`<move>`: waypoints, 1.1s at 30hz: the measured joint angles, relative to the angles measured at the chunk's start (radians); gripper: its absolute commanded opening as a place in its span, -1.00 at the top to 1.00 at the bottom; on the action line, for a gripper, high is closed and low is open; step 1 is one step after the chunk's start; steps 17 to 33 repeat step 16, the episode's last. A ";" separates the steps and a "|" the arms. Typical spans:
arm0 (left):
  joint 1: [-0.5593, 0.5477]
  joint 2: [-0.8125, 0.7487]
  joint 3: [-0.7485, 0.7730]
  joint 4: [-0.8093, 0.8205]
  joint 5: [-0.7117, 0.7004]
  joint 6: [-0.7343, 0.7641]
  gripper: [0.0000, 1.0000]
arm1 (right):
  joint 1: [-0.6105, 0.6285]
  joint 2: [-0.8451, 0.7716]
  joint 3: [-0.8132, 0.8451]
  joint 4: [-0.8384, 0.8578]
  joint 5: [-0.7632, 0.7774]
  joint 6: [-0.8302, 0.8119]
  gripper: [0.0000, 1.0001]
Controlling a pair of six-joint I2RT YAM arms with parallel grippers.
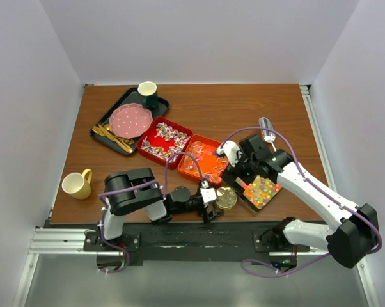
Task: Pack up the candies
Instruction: Screw the box lid onto the packing bottle, then reset both arms
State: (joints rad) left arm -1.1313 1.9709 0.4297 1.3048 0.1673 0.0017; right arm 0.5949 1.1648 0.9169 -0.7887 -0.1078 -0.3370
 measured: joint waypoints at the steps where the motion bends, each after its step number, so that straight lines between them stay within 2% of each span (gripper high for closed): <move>1: 0.001 -0.011 0.000 -0.018 0.000 0.001 -1.00 | 0.000 0.000 0.002 -0.003 0.020 0.009 -0.97; 10: 0.032 -0.157 0.019 -0.296 0.076 0.010 -1.00 | 0.000 0.000 0.028 -0.011 0.126 0.031 -0.97; 16: 0.038 -0.363 -0.002 -0.605 0.136 0.018 -1.00 | 0.000 -0.003 0.031 0.005 0.153 0.030 -0.97; 33: 0.038 -0.363 -0.002 -0.605 0.136 0.018 -1.00 | 0.000 -0.003 0.031 0.005 0.153 0.030 -0.97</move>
